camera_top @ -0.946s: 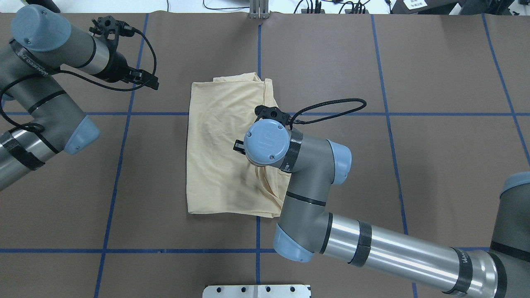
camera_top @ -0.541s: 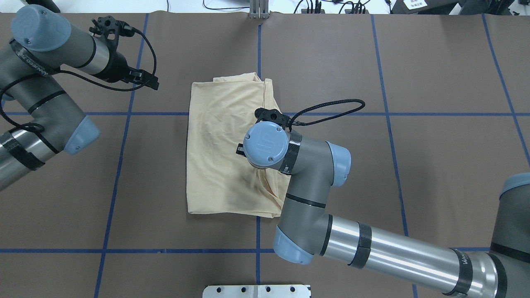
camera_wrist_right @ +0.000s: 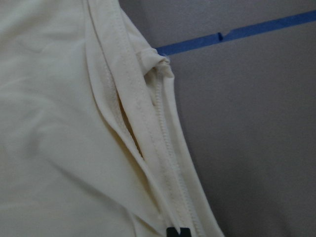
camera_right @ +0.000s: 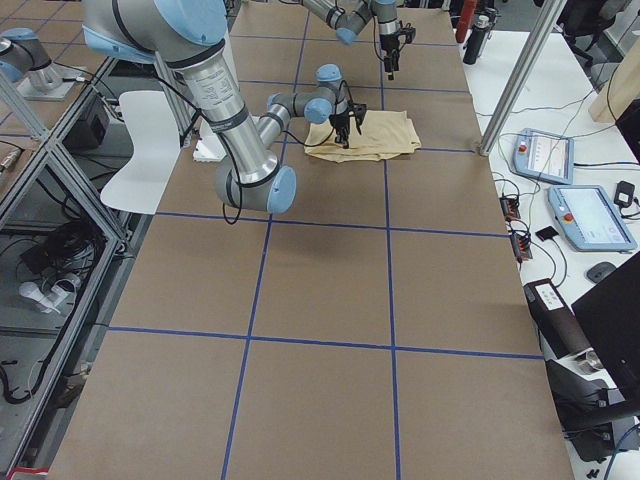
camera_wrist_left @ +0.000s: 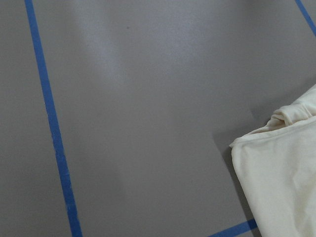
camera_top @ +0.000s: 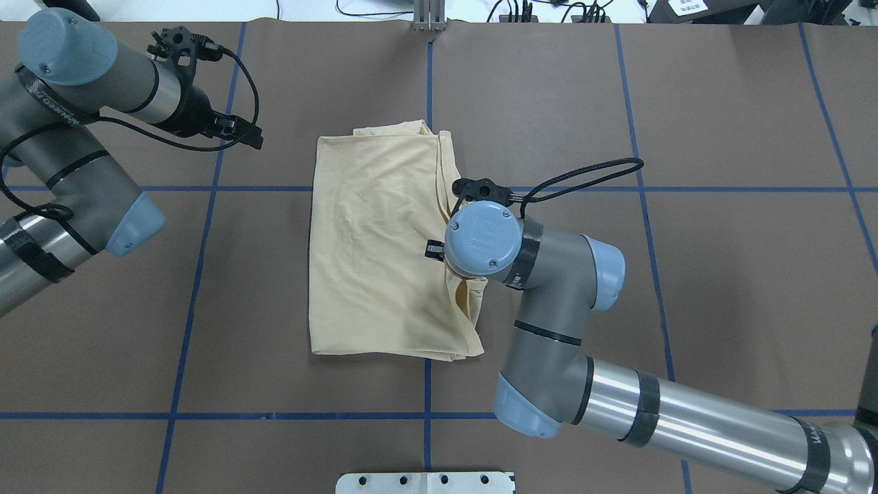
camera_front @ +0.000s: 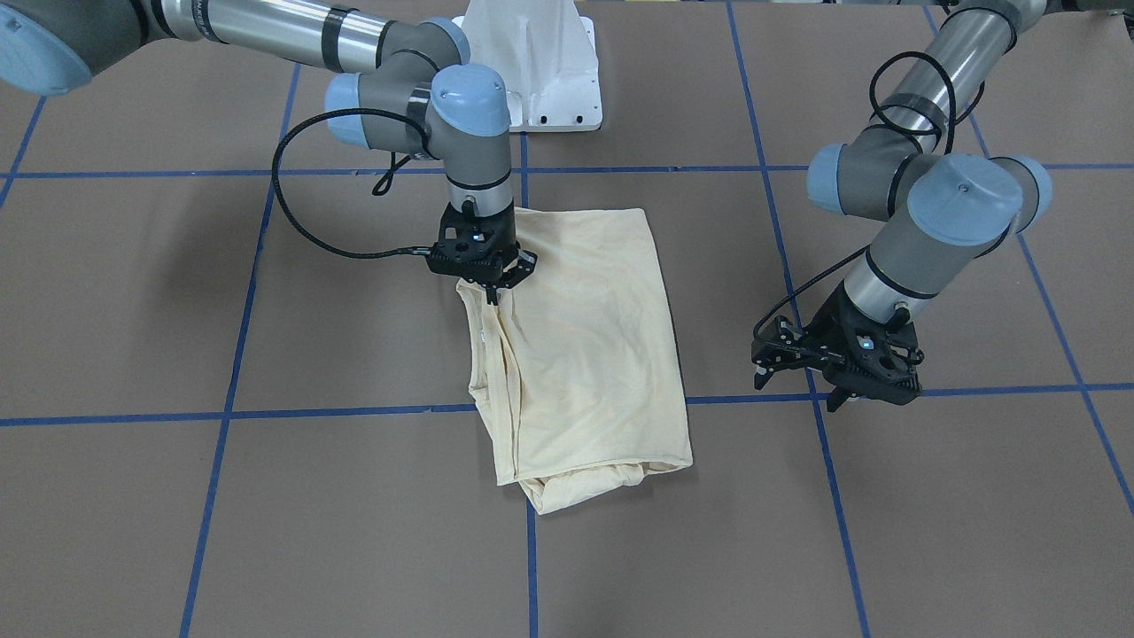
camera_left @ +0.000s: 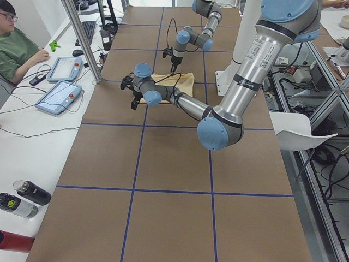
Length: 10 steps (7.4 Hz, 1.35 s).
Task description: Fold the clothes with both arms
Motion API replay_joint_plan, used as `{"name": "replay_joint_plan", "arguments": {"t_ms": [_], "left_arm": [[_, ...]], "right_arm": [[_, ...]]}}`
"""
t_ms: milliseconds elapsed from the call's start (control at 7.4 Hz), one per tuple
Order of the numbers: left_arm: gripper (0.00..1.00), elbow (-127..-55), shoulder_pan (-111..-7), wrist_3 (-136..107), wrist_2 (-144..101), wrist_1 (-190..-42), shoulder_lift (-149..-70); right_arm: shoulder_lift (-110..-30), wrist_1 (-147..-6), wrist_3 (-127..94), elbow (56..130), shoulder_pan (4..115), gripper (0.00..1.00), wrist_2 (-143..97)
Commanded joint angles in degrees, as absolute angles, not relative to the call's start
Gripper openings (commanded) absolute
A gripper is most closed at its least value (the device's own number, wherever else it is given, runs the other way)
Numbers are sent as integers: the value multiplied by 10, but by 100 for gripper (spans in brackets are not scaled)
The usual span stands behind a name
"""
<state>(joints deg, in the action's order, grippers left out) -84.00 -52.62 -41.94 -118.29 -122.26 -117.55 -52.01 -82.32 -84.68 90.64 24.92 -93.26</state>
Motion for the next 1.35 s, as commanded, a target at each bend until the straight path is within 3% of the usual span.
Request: {"name": "replay_joint_plan", "arguments": {"t_ms": [0,135,541,1082,1217], "left_arm": [[100,-840,-526,-420,-1183,-1223,-1175],[100,-840,-525,-421,-1183,-1223,-1176],[100,-866,-510,-457,-1183,-1222,-1172],[100,-1039,-342,-685,-1144,-1223,-1087],[100,-1055,-298,-726,-1111,-1223,-1074]], "right_arm": [[-550,-819,-798,925,262,65,-933],[-550,-819,-799,925,263,100,-930],[-569,-755,-835,928,278,100,-935],[-629,-686,-923,987,275,100,-936],[-639,-686,-923,997,273,100,-935]]}}
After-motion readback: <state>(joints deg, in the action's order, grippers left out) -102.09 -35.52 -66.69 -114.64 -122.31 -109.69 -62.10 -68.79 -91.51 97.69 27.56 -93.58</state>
